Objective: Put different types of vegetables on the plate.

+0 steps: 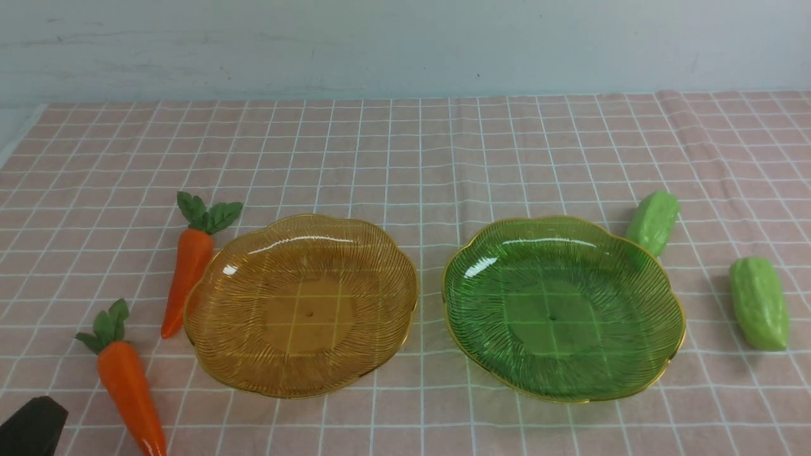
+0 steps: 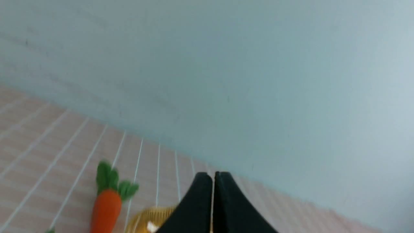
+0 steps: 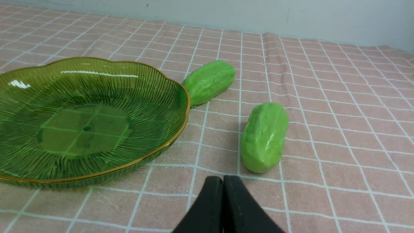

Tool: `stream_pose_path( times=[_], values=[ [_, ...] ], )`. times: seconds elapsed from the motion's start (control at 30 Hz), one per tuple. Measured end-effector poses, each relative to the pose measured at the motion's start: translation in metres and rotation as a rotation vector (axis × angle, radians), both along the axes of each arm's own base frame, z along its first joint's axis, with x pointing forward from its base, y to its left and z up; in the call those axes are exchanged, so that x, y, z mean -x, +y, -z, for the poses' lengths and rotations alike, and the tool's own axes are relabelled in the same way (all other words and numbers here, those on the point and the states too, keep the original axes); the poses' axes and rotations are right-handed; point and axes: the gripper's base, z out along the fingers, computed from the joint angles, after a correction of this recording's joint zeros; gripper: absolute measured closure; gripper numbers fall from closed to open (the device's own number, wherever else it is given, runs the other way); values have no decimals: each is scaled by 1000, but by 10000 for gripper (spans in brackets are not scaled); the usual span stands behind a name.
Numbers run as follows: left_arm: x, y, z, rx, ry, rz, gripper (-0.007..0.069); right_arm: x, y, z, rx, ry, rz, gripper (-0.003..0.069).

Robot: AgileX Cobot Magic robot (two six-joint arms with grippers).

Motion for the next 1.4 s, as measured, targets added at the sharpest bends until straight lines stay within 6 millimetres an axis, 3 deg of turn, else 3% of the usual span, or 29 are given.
stream_pose_path(
  times=[0.07, 0.17, 0.23, 0.3, 0.43, 0.53, 0.67, 0.77, 0.87, 0.93, 1.03, 1.13, 1.2, 1.4],
  values=[
    [2, 2, -11, 19, -68, -15, 628, -1, 0, -2, -38, -24, 3, 676],
    [10, -1, -56, 17, -79, 26, 628, -2, 1, -13, -235, -138, 25, 676],
    [7, -7, -71, -21, 91, 91, 628, -2, 0, -19, -417, -207, 47, 676],
    [-8, -16, -84, -82, 382, 166, 628, -2, -1, -24, -609, -251, 69, 676],
    [-47, -24, -66, -201, 859, 217, 628, -2, -3, -26, -858, -264, 95, 676],
    [-84, -27, -30, -253, 1179, 230, 628, -2, -3, -27, -914, -267, 101, 676],
    [-112, -27, -6, -257, 1307, 214, 628, -2, -3, -27, -936, -265, 103, 676],
    [-130, -15, -9, -211, 1324, 151, 628, 0, 4, -35, -868, -205, 37, 676],
    [-149, 6, -18, -185, 1314, 82, 627, 6, 14, -78, -738, -169, -76, 676],
    [-158, 14, -17, -166, 1324, 58, 627, 1, 21, -114, -654, -72, -131, 676],
    [-171, 17, -10, -156, 1318, 51, 610, -16, 28, -145, -520, 120, -190, 676],
    [-181, 19, 4, -158, 1349, 54, 524, -41, 34, -160, -394, 324, -251, 676],
    [-187, 20, 14, -161, 1373, 57, 430, -51, 36, -157, -358, 411, -280, 676],
    [-204, 23, 50, -128, 1446, 36, 120, -57, 37, -153, -337, 463, -304, 676]
  ],
)
